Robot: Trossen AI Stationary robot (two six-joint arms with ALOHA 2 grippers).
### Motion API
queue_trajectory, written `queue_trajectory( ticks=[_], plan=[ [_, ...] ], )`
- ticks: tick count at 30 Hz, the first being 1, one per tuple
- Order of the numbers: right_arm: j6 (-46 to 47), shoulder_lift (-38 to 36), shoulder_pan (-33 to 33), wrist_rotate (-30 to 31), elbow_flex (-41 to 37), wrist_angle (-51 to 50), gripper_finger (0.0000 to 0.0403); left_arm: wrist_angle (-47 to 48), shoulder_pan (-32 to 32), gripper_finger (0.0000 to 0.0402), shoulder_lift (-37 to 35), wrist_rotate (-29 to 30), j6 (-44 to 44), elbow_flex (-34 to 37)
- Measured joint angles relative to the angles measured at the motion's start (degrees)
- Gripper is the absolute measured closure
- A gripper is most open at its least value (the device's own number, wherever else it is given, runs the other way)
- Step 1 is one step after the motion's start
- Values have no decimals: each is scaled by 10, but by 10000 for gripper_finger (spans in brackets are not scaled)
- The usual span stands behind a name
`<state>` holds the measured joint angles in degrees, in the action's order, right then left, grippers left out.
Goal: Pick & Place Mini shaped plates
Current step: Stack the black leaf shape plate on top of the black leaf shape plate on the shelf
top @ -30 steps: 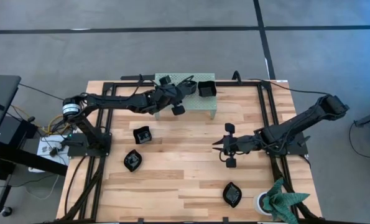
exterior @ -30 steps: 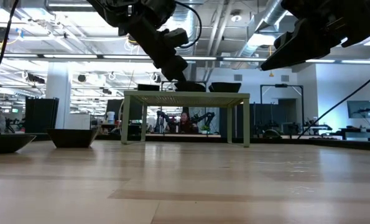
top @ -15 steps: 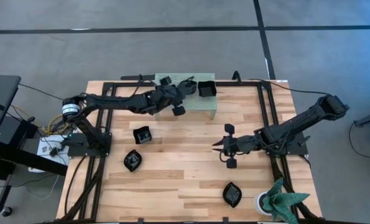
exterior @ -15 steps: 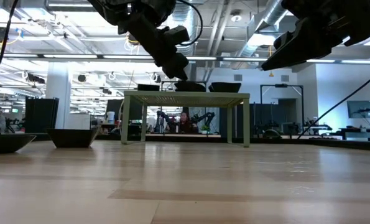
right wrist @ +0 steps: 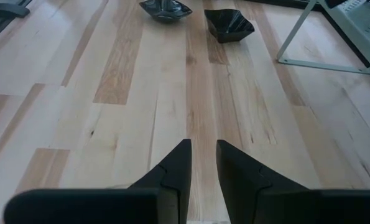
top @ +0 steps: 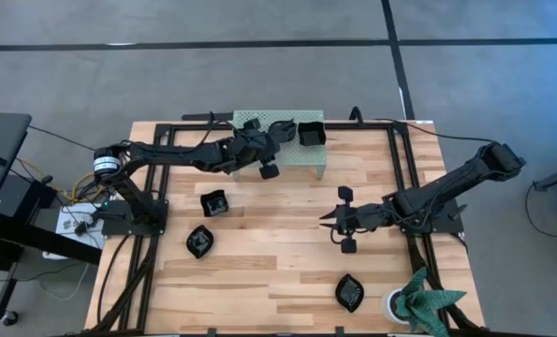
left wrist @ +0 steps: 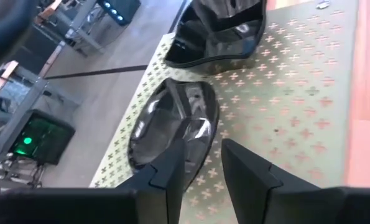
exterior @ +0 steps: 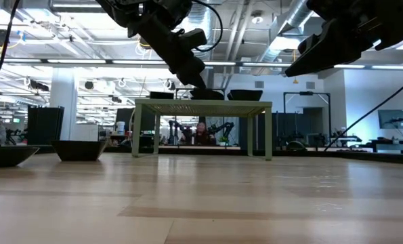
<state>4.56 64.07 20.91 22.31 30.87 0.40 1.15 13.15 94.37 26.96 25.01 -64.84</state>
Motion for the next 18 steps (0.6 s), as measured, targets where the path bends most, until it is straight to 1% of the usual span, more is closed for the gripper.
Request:
queue_trajectory(
  ticks=[9, 14, 18],
  plan=[
    [0, 0, 0, 0, 0, 0, 334, 5, 4, 295, 12, 4, -10, 2],
    [0, 0, 0, 0, 0, 0, 334, 5, 6, 295, 13, 49, -10, 2],
    [0, 0, 0, 0, 0, 0, 334, 5, 24, 295, 13, 55, -6, 2]
  ],
)
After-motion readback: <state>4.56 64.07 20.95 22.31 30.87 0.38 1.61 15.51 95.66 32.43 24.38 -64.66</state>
